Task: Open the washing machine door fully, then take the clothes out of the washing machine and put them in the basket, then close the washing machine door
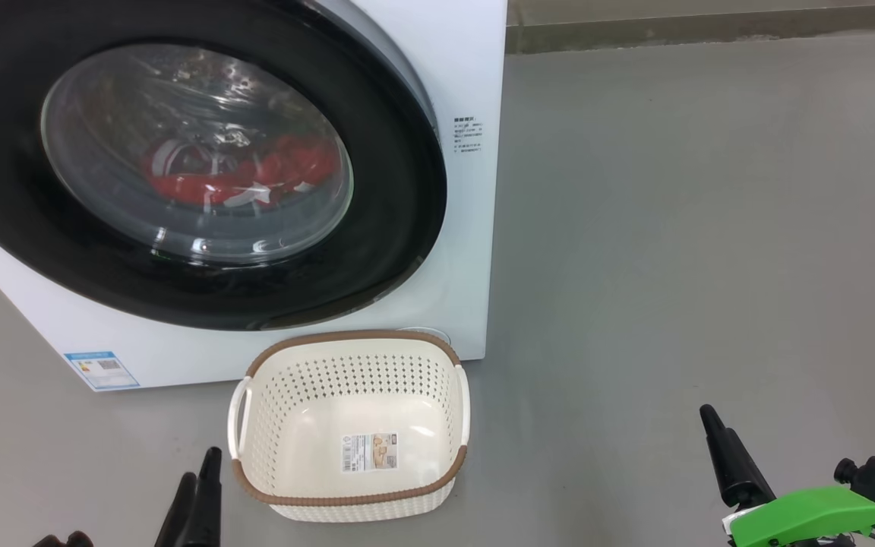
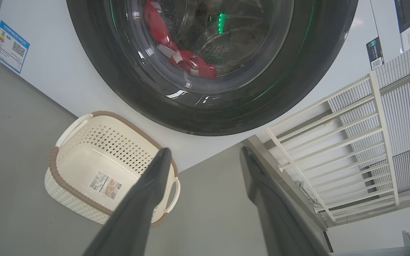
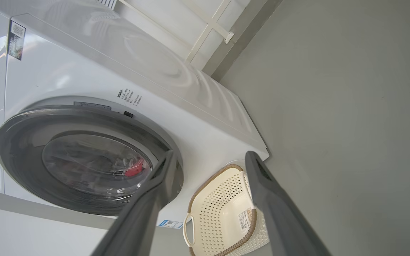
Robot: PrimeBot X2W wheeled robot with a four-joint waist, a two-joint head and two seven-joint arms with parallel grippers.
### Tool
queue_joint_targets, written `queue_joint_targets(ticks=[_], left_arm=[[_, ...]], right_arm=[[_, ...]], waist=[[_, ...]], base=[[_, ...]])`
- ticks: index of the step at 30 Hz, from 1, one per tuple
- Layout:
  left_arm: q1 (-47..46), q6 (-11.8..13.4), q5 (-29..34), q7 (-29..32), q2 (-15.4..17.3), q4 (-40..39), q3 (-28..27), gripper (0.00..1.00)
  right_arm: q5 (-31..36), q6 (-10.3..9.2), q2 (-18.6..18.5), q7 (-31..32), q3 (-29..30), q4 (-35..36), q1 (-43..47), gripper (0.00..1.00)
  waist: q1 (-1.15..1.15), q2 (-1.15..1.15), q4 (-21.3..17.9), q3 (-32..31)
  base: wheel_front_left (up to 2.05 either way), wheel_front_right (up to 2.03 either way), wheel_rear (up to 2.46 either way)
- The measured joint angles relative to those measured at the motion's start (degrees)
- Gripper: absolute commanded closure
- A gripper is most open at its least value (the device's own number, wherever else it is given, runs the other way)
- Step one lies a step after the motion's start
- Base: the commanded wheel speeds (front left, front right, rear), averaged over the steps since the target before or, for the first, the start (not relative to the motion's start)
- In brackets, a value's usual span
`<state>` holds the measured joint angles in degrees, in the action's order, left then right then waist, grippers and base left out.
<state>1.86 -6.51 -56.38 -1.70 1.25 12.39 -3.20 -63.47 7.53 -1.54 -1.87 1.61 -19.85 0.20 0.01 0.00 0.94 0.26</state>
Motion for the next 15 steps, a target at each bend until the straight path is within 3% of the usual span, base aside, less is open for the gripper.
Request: queue_joint_targets(ticks=[15], left_arm=[[0.76, 1.18, 10.53, -2.20, 0.94, -1.85, 1.74, 0.00]], right_arm=[[8.78, 0.00, -0.15, -2.25, -0.88, -0.16, 0.87, 0.00]], waist=[[0.00, 0.00, 0.49, -0.06]], base=[[0.00, 0.00, 0.00]])
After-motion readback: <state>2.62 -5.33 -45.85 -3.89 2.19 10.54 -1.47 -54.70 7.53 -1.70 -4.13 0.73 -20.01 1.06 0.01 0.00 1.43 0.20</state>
